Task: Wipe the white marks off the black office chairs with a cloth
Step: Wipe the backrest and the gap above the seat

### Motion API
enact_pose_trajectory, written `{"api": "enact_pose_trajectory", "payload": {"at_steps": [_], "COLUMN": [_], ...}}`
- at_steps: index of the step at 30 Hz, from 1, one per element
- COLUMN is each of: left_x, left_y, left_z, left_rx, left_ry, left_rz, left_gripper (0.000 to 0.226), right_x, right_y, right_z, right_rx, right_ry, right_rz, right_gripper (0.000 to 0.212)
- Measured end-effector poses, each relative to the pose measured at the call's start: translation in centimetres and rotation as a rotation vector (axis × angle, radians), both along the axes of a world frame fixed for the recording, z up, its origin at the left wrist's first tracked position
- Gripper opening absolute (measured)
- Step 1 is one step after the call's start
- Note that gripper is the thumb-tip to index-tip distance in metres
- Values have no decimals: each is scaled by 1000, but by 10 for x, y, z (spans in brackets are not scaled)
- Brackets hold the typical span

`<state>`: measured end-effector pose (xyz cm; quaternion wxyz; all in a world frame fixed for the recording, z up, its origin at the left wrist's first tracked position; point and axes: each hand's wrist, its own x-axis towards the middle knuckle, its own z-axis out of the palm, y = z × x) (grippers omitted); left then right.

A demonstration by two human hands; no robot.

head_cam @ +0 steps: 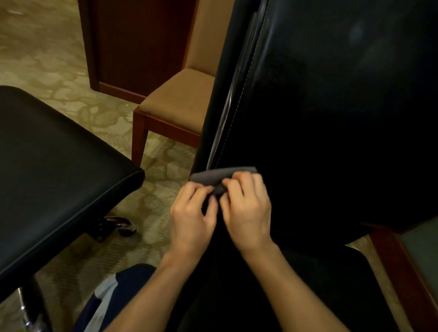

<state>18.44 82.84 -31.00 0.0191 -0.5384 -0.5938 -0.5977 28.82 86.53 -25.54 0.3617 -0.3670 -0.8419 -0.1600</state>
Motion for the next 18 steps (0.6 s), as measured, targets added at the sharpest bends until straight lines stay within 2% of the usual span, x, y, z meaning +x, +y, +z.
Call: {"api": "enact_pose_trajectory", "payload": {"at_steps": [4, 7, 11, 13, 18], "left_x": [3, 3, 1, 1, 14], "left_y": [-15, -18, -11, -5, 9], "left_z": [-29, -17, 30, 33, -16], "left_rx": [-162, -45, 203, 219, 10], "left_ry": [59, 70, -21, -68, -210], "left_rz": [40, 56, 93, 88, 65], "left_gripper": [14, 10, 12, 13, 7], "right_x": [11, 9, -4, -9, 2], "right_y": [-14, -18, -21, -13, 4], "right_z": [-40, -30, 26, 37, -9], "right_rx": [-160, -106, 108, 147, 142], "right_ry": [-64, 18, 192, 138, -99], "right_rz": [-95, -57, 52, 49, 55], "right_gripper": [25, 21, 17, 18, 15]}}
